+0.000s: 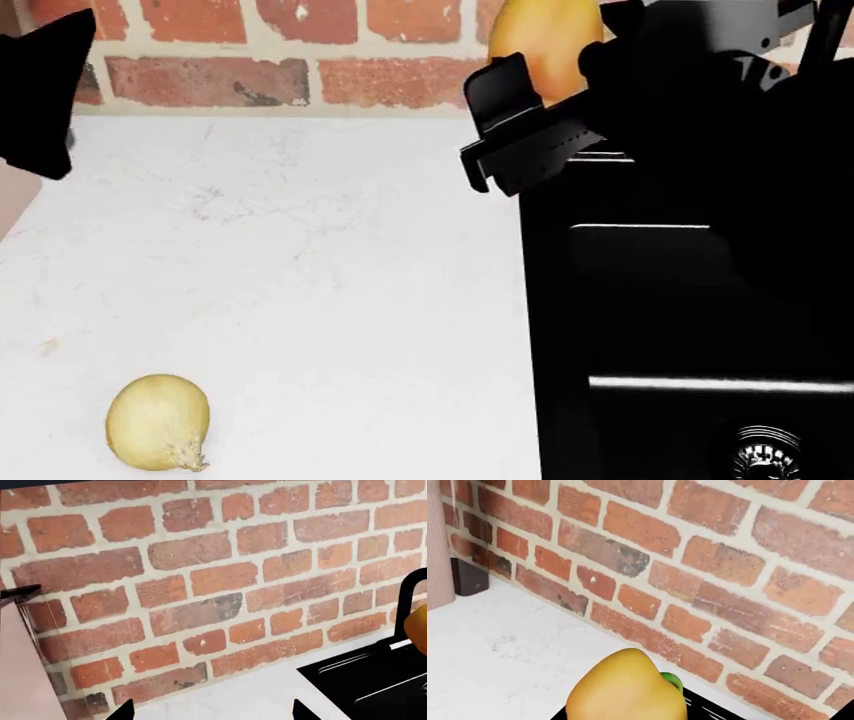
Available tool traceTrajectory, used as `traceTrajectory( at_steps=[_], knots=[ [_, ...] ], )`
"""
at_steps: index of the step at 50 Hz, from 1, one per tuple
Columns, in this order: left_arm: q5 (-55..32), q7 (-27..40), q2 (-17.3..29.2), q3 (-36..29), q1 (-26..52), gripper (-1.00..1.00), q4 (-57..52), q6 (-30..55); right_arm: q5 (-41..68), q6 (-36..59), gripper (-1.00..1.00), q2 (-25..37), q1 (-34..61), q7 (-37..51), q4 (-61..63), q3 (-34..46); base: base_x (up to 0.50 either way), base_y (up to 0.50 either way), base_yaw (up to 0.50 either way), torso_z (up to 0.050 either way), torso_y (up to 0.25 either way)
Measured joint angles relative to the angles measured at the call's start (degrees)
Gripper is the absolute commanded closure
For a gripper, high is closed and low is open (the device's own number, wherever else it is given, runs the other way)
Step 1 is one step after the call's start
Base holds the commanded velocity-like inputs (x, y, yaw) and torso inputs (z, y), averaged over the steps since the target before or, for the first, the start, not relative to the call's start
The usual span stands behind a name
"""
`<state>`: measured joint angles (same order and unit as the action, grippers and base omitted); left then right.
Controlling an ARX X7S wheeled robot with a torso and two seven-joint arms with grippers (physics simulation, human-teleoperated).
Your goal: Place the avocado, onion, tomato and bell pepper on the cutting board.
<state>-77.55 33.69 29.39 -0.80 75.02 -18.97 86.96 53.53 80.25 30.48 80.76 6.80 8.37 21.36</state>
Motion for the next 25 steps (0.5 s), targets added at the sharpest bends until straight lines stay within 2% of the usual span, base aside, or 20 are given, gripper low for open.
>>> traceTrajectory(
  at_steps=[13, 25],
  knots=[
    [-31.0, 18.9, 5.0, -10.2, 5.0, -1.0, 8.6, -3.3, 0.3, -0.2, 1.0, 0.8, 1.1, 0.5, 0.0, -0.2, 0.0, 0.0, 0.0, 0.0, 0.0],
    [-46.5, 27.3, 8.0, -18.1, 4.9, -1.0, 10.7, -7.2, 0.8, -0.4, 1.0, 1.3, 1.3, 1.0, 0.2, -0.3, 0.0, 0.0, 0.0, 0.0, 0.0]
  ],
)
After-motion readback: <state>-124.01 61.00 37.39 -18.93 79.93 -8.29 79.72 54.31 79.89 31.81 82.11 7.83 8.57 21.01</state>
